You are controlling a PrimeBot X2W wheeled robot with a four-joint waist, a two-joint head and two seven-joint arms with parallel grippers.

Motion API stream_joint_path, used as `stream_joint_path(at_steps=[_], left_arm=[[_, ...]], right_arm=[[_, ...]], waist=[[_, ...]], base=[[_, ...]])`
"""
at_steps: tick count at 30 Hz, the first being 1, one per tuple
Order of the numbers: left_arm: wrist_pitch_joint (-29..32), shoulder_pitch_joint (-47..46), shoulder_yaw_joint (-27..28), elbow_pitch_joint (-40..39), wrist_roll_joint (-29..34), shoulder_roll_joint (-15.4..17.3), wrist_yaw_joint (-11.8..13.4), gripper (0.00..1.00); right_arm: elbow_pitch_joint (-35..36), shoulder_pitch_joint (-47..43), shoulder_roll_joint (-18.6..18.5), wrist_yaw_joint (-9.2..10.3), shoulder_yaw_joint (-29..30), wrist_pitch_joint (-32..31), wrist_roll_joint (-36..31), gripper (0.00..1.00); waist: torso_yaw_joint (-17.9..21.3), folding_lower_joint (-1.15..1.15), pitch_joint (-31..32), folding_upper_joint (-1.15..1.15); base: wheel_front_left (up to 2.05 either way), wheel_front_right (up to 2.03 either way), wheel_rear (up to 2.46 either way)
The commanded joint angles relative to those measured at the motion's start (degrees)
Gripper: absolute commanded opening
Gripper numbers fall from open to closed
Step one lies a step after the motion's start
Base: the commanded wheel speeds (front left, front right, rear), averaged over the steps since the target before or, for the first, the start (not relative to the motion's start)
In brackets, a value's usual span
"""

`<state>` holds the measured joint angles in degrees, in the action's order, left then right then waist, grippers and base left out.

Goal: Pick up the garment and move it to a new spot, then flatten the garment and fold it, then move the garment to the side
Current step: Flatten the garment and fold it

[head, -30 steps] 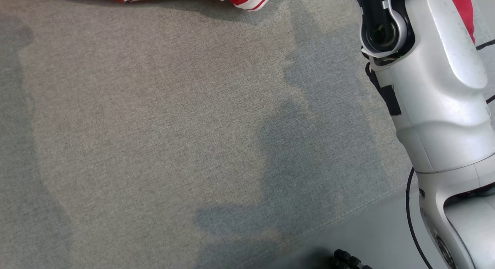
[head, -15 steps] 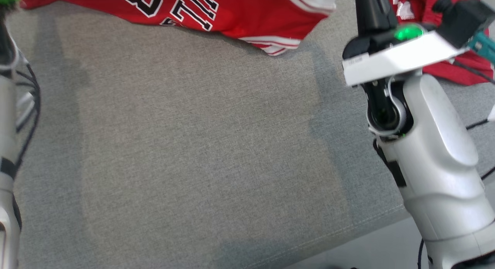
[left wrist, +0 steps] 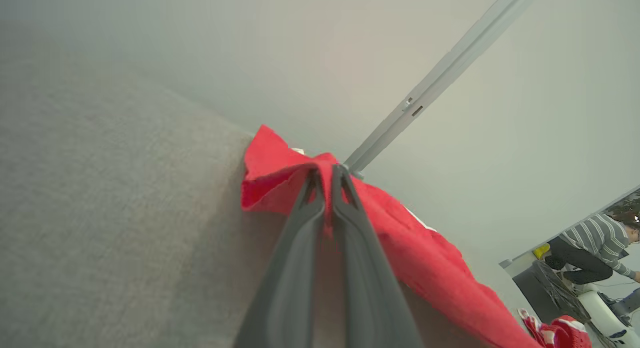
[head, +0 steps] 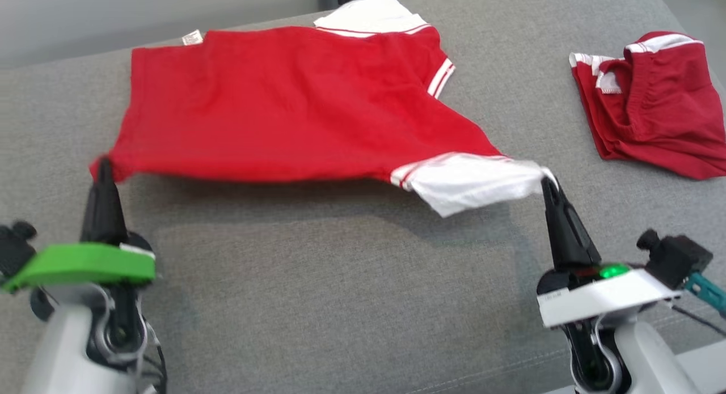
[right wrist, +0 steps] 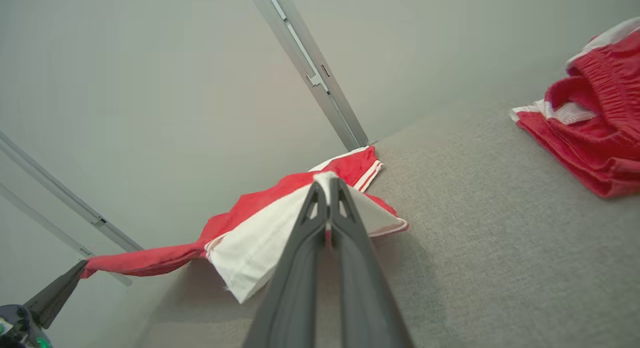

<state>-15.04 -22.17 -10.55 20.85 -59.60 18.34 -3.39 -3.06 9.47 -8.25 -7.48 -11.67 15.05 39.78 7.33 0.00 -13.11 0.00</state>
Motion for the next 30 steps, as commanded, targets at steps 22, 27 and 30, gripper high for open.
stream_joint_path(at_steps=[22, 27, 30], left_arm=[[-0.2, 32.3, 9.6, -9.7, 4.8, -12.5, 2.6, 0.00], [-0.1, 34.2, 9.1, -9.2, 4.0, -12.9, 2.4, 0.00], [0.0, 34.3, 9.1, -8.3, 3.5, -13.1, 2.0, 0.00]], right_arm=[[3.9, -24.3, 3.3, -0.01, 4.6, -0.8, 1.2, 0.00], [4.1, -26.6, 3.5, -0.01, 4.7, -1.7, 1.4, 0.00], [3.3, -26.4, 3.6, -0.01, 4.4, -2.3, 1.6, 0.00]], waist=[[-4.2, 0.00, 9.7, 0.00], [-4.0, 0.00, 10.4, 0.00], [-3.8, 0.00, 10.9, 0.00]], base=[[0.00, 0.00, 0.00], [0.00, 0.00, 0.00], [0.00, 0.00, 0.00]])
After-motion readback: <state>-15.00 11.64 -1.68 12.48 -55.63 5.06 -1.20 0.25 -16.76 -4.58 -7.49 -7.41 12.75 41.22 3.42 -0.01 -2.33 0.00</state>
